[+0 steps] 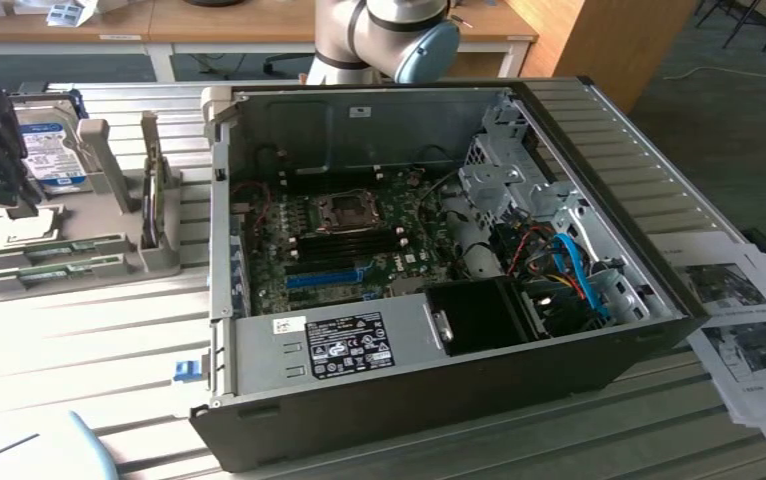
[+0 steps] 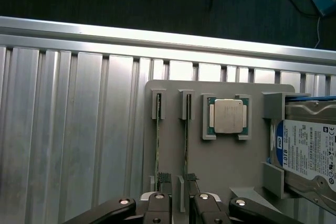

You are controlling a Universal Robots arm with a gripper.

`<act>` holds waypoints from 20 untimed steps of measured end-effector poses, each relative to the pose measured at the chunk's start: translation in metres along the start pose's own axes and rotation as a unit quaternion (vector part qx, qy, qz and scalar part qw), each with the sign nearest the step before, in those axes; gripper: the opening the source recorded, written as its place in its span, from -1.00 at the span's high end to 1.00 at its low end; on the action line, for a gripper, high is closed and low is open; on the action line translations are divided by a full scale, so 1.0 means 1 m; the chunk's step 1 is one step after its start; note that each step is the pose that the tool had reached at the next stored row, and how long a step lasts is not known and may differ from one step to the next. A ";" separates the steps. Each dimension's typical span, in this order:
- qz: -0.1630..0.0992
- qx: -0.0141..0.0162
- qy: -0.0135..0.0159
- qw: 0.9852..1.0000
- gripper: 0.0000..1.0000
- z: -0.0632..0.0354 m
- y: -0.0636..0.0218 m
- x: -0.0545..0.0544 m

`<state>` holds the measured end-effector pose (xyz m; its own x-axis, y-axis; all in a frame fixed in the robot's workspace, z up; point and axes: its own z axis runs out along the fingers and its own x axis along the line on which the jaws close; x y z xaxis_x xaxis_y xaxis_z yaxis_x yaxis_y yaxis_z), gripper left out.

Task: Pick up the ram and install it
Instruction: 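Pick up the ram and move it above insertion slot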

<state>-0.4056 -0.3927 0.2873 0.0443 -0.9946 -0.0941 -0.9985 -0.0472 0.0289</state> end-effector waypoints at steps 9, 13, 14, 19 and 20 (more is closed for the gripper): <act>0.000 0.000 0.000 1.000 0.54 0.0047 -0.0001 0.000; 0.000 0.000 0.000 1.000 0.54 0.0094 -0.0003 0.001; 0.000 0.000 0.000 1.000 0.54 0.0109 -0.0003 0.001; 0.000 0.000 0.000 1.000 0.54 0.0199 -0.0006 0.002; 0.000 0.000 0.000 1.000 0.54 0.0216 -0.0006 0.002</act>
<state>-0.4056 -0.3927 0.2655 0.0443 -0.9946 -0.0942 -0.9985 -0.0472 0.0289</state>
